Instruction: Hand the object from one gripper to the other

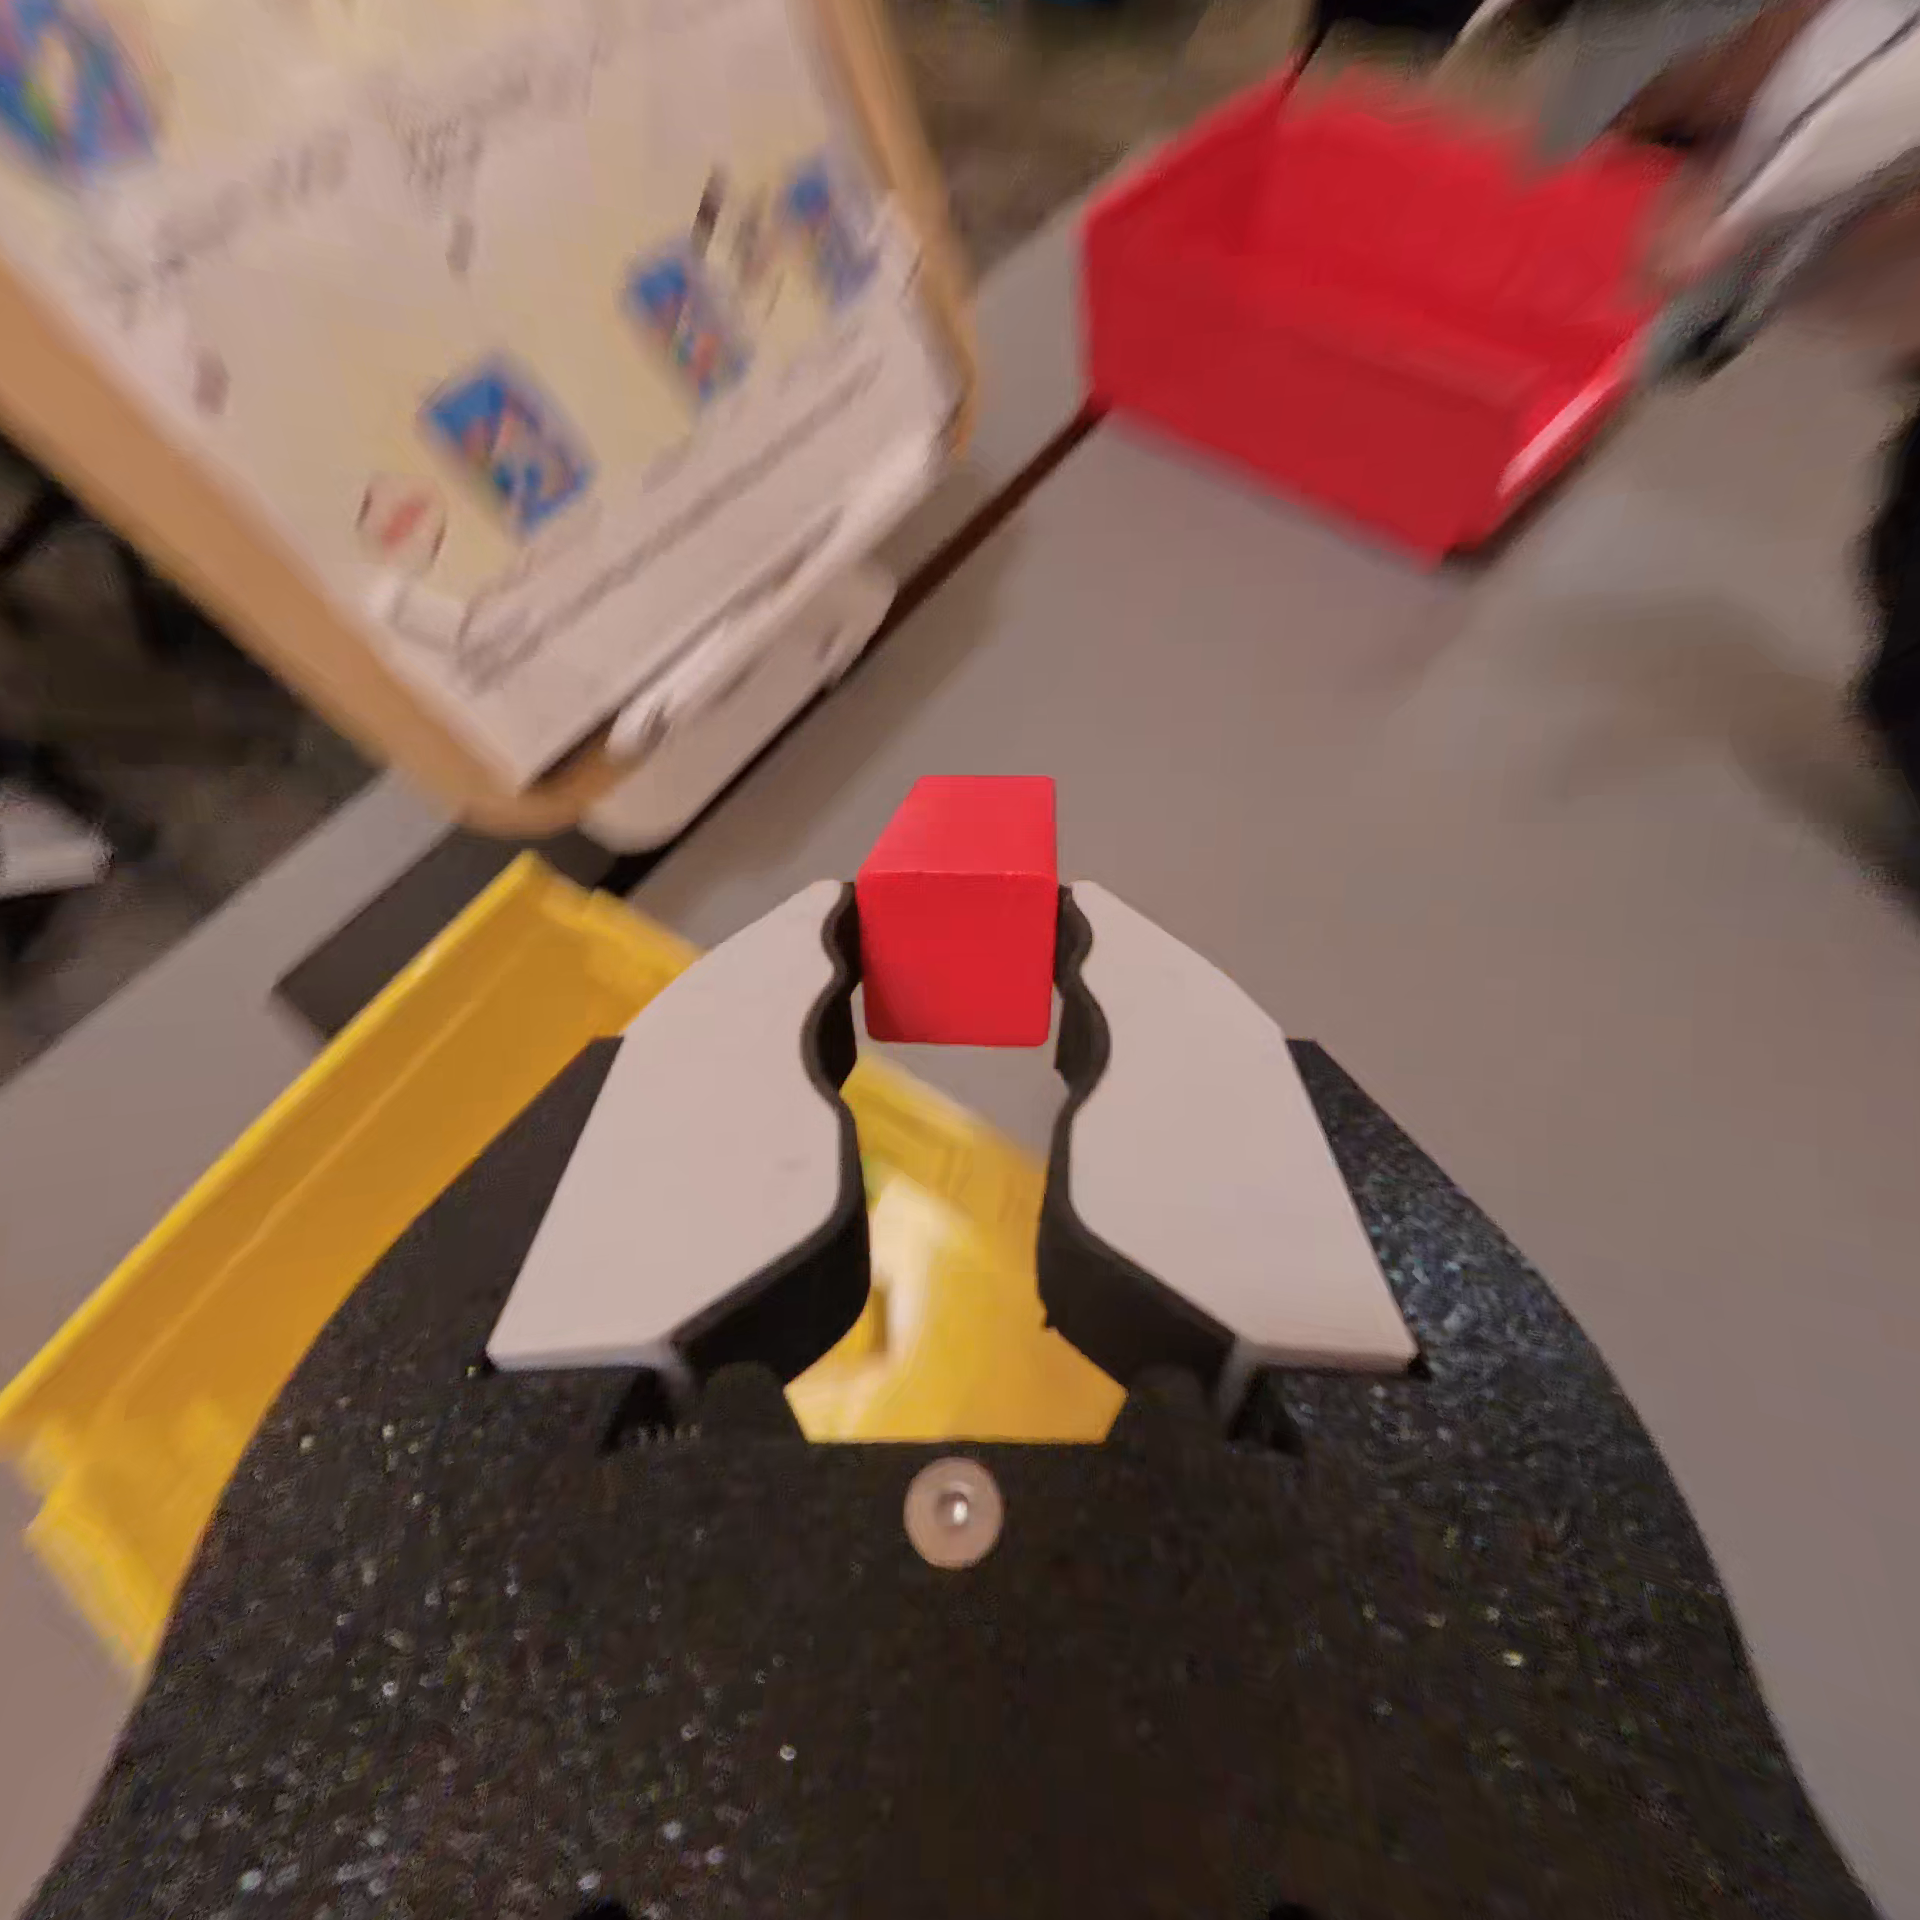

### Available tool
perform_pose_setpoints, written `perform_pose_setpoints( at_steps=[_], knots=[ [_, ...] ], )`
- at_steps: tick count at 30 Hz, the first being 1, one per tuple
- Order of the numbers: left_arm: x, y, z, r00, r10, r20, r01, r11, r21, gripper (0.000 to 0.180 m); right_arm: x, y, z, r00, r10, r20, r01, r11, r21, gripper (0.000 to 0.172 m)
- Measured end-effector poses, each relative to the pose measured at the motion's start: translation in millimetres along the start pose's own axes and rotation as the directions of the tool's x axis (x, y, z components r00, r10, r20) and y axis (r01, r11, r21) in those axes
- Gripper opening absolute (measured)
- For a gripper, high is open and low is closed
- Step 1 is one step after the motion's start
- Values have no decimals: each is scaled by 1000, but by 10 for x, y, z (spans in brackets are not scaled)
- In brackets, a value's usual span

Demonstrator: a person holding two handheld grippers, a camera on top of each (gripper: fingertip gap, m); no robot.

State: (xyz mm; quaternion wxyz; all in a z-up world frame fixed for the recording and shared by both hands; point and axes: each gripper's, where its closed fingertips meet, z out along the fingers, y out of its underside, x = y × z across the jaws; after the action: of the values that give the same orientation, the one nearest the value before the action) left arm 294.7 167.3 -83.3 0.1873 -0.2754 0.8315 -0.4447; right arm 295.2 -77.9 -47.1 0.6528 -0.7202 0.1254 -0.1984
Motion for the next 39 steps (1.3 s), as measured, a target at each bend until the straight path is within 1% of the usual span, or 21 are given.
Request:
perform_pose_setpoints(
  at_steps=[1,2,4,6,8,9,13,16,18,21,25,27,31,33,34,36,38,39],
  knots=[
    [166,-182,20,998,16,-57,-9,994,106,34,-74,-38,37,999,-3,32,3,1000,17,82],
    [343,-339,37,992,32,-120,-7,979,201,34,-148,-78,74,998,-5,63,2,999,35,82],
    [660,-595,54,971,87,-222,1,929,371,34,-303,-162,139,992,-4,130,-6,997,72,81],
    [913,-750,72,944,133,-302,31,876,481,34,-453,-245,194,981,0,195,-22,994,110,80],
    [1102,-841,107,917,164,-363,66,836,544,34,-584,-313,241,968,7,252,-43,989,139,80],
    [1165,-870,139,911,174,-374,75,822,564,34,-639,-336,262,962,9,274,-52,988,148,80],
    [1389,-959,221,889,268,-372,43,759,650,34,-800,-363,353,940,23,341,-80,985,155,79],
    [1434,-978,305,876,281,-391,38,769,639,34,-894,-338,386,918,30,395,-94,985,143,79],
    [1478,-962,323,864,301,-403,36,762,647,34,-917,-326,403,913,30,408,-95,986,140,79],
    [1477,-948,378,864,287,-413,48,771,636,34,-948,-317,437,905,37,424,-105,985,139,78],
    [1456,-947,414,867,268,-420,67,772,631,34,-992,-290,457,894,38,447,-104,987,125,60],
    [1474,-957,404,862,270,-428,73,770,634,34,-950,-271,465,902,53,428,-110,988,109,35],
    [1466,-950,407,860,240,-451,100,786,610,34,-946,-259,473,905,100,414,-136,989,58,36],
    [1435,-950,426,871,220,-438,104,791,603,36,-932,-261,479,918,94,385,-122,991,48,36],
    [1412,-952,437,882,208,-424,102,792,602,39,-908,-246,482,927,92,364,-113,993,36,36],
    [1350,-959,460,908,172,-382,101,795,599,55,-807,-229,452,946,81,314,-95,995,29,36],
    [1263,-944,498,939,140,-314,73,812,579,62,-586,-229,338,971,92,219,-99,995,21,36],
    [1235,-925,516,950,138,-281,48,824,565,63,-402,-217,239,986,104,130,-107,994,15,36]
  ],
)
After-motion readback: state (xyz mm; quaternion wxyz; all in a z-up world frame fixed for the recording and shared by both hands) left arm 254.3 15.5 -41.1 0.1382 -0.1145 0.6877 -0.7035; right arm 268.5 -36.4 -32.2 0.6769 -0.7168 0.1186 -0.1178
